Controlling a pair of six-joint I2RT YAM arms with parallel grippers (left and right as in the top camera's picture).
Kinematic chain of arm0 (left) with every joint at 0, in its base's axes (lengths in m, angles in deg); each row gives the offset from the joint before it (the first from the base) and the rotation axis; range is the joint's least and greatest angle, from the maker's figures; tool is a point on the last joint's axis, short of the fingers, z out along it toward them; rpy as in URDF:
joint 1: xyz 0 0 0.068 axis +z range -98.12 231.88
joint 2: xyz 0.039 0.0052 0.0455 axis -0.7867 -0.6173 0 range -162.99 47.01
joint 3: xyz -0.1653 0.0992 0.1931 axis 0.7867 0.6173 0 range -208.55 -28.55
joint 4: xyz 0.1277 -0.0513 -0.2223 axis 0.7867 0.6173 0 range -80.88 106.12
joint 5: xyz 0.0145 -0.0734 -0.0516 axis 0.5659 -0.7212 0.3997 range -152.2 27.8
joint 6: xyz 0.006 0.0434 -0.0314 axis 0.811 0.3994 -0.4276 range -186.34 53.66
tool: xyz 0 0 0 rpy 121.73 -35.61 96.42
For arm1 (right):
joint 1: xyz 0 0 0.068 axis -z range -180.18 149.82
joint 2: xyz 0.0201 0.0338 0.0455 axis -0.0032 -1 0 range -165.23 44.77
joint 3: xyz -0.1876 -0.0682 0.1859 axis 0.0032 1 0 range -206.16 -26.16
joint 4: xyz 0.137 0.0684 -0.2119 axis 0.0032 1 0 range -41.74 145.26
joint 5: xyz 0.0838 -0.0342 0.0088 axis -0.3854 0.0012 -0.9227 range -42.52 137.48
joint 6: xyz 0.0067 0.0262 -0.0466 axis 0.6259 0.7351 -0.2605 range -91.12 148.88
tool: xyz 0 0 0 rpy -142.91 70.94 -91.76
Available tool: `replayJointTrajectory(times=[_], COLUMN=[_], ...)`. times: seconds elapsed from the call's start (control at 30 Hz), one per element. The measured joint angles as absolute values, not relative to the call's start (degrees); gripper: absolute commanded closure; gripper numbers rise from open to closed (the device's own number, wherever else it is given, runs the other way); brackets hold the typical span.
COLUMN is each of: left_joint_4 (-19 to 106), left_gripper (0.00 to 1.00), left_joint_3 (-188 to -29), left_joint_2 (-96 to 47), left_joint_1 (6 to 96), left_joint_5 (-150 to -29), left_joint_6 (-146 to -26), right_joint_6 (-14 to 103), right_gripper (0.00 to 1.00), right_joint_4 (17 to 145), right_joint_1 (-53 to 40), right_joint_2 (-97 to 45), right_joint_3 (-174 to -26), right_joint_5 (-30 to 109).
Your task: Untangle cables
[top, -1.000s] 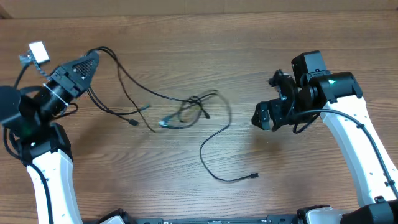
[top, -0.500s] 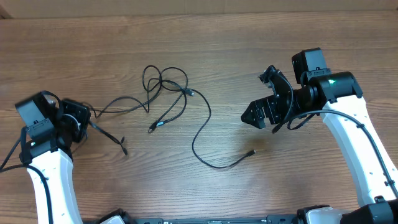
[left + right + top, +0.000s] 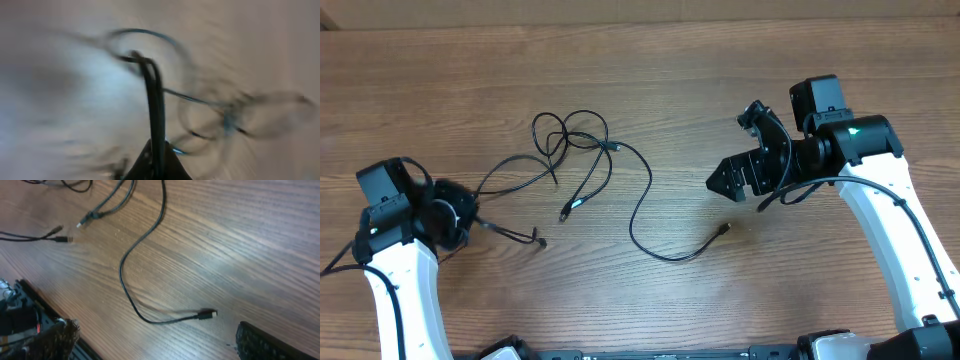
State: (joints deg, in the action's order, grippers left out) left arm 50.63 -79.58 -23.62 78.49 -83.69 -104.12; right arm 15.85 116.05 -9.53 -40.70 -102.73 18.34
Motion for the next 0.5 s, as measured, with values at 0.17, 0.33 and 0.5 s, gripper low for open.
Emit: replayJointTrajectory(times=[0.17, 0.33, 0.5], left_joint_4=[30.57, 3.12, -24.69], left_gripper=[0.96, 0.96, 0.96], left_joint_3=[-79.34, -79.49, -79.38], left_joint_2=[-23.65, -23.51, -23.32], left_joint_1=[74.54, 64.09, 56.35], left_joint_5=[-108.57, -127.56, -130.64], left_joint_6=[-99.11, -108.9, -123.31], right_joint_6=[17.68, 23.04, 30.25], right_gripper=[0.0, 0.0, 0.0], right_joint_4=[113.34, 106.08, 100.92], right_joint_1=[-9.37, -9.31, -9.26], right_joint_2=[-40.72, -40.75, -40.75], right_joint_3=[-102.71, -102.65, -102.65], right_joint_5=[8.39, -6.93, -2.65])
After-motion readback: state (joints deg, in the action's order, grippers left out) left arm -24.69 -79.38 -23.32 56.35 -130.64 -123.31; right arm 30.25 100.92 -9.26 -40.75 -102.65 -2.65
